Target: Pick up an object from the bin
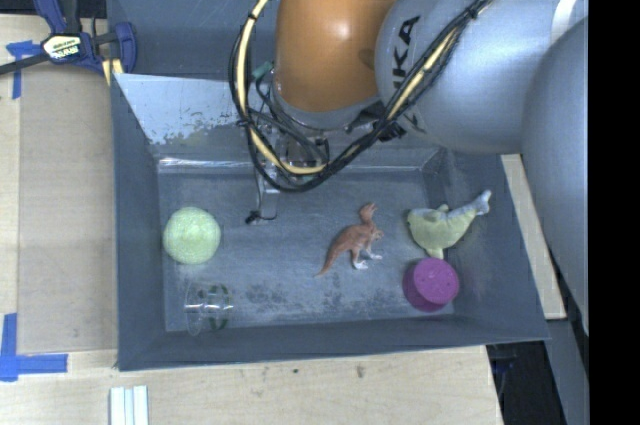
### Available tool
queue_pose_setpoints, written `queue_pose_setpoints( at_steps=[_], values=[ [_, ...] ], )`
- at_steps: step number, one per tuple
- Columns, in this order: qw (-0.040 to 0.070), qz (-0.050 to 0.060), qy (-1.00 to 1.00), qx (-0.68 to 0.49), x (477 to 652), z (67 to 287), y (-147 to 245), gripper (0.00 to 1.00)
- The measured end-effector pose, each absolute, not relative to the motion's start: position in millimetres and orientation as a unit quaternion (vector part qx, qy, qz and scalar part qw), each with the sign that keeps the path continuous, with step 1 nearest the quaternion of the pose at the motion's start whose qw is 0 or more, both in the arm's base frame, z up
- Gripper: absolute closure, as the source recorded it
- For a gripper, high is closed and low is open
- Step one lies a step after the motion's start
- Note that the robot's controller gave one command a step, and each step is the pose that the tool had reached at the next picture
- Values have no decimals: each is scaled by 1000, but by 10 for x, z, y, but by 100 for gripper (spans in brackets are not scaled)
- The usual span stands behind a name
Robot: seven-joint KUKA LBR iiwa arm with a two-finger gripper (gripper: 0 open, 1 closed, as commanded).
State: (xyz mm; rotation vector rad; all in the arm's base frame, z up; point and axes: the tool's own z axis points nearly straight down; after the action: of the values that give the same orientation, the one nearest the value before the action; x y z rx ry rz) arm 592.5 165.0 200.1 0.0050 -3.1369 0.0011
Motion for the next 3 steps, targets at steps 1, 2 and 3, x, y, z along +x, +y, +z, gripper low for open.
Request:
queue_pose_setpoints(
  at_steps=[1,2,3],
  values=[
    [-2,-1,-1000,0,5939,2054,1642,0],
    [-4,-1,-1000,-17,5955,1323,2072,0],
    [0,0,-1000,-28,5802,1315,2304,0]
  ],
)
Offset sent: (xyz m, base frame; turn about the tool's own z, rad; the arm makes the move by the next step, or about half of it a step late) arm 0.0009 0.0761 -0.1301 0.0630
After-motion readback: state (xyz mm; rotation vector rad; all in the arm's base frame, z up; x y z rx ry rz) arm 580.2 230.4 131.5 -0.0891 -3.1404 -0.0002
